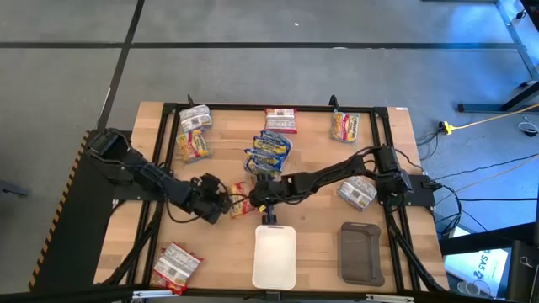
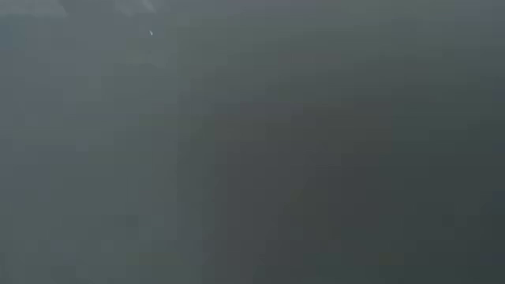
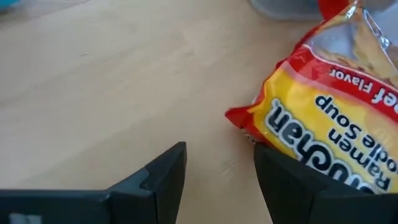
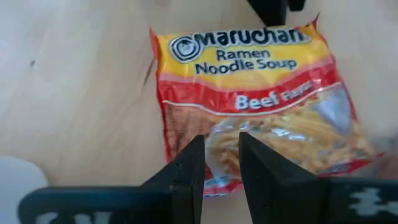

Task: Sort Maruchan noodles
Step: Move the red noodle pack to the center of the table, then adjust the transparent bin

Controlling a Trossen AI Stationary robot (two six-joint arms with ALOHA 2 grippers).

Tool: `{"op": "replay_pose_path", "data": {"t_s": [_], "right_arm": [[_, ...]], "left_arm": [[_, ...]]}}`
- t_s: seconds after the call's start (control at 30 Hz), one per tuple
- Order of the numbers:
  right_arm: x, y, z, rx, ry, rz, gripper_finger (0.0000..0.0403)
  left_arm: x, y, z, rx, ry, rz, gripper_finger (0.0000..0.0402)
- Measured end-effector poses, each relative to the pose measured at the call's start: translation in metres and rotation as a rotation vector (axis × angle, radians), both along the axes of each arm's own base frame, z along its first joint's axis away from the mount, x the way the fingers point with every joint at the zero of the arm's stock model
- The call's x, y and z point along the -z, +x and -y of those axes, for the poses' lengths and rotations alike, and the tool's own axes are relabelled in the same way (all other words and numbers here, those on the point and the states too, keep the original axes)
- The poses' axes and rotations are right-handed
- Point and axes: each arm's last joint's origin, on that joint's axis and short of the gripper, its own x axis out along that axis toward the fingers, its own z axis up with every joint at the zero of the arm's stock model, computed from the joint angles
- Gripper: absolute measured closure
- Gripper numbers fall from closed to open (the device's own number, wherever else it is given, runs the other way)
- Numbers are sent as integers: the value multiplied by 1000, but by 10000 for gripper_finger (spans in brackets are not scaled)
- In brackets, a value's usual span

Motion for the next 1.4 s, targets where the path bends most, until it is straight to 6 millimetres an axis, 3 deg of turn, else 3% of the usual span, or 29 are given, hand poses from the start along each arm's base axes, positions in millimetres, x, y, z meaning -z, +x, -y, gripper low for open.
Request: {"op": "replay_pose_path", "data": {"t_s": [0.1,0.27,0.37,0.5,0.67,0.9,1.1,1.4], "right_arm": [[-7,0,2,12,-31,-25,327],[-43,0,4,11,-129,-6,327],[-44,1,8,21,-146,-8,327],[-45,6,12,30,-135,35,327],[-32,8,17,38,-141,-1,327],[-18,9,15,19,-129,-36,327],[-15,6,13,-7,-90,-87,327],[-15,4,1,-90,-15,-97,327]], "left_arm": [[-5,0,-4,20,3,-5,218],[-35,-2,11,123,-82,102,218],[-53,-1,29,228,-113,222,218],[-63,3,51,331,-72,379,218],[-37,16,64,359,-54,360,218],[1,23,65,297,-66,252,218],[3,16,54,223,-44,170,218],[-8,-18,28,34,36,-25,217]]}}
